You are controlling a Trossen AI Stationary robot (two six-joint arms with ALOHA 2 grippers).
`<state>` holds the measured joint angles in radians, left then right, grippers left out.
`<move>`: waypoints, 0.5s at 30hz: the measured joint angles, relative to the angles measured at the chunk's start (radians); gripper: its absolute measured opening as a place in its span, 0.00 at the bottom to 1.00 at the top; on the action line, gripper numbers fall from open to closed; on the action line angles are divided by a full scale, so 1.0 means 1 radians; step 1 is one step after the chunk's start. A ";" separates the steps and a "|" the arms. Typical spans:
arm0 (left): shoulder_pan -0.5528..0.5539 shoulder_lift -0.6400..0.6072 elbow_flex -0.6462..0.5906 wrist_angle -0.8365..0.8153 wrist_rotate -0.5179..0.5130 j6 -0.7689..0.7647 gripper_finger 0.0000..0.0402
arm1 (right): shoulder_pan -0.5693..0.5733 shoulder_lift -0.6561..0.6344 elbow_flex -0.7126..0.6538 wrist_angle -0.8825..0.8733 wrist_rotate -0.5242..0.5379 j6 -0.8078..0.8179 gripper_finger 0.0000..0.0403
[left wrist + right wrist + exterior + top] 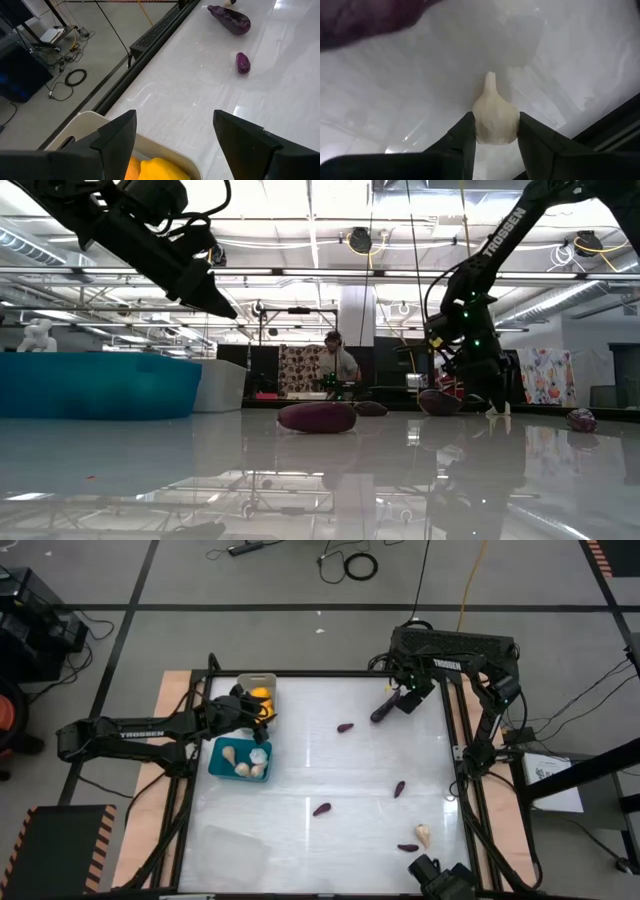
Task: Sort produce into baskets
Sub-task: Put the white garlic into the blue bin
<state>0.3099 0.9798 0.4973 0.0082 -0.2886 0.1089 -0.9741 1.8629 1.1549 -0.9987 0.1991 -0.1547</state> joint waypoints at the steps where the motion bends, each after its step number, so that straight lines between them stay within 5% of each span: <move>1: 0.000 0.000 0.000 0.000 0.000 0.000 0.68 | 0.000 0.000 0.000 -0.013 -0.001 0.000 0.29; 11: 0.000 0.000 0.000 0.000 0.003 0.000 0.68 | 0.000 -0.084 0.003 -0.090 -0.008 0.026 0.31; 15: 0.000 0.000 0.000 0.000 0.003 0.001 0.68 | 0.003 -0.148 0.027 -0.093 -0.089 0.122 0.31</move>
<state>0.3099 0.9798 0.4973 0.0078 -0.2852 0.1097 -0.9715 1.7149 1.1821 -1.0913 0.1102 -0.0324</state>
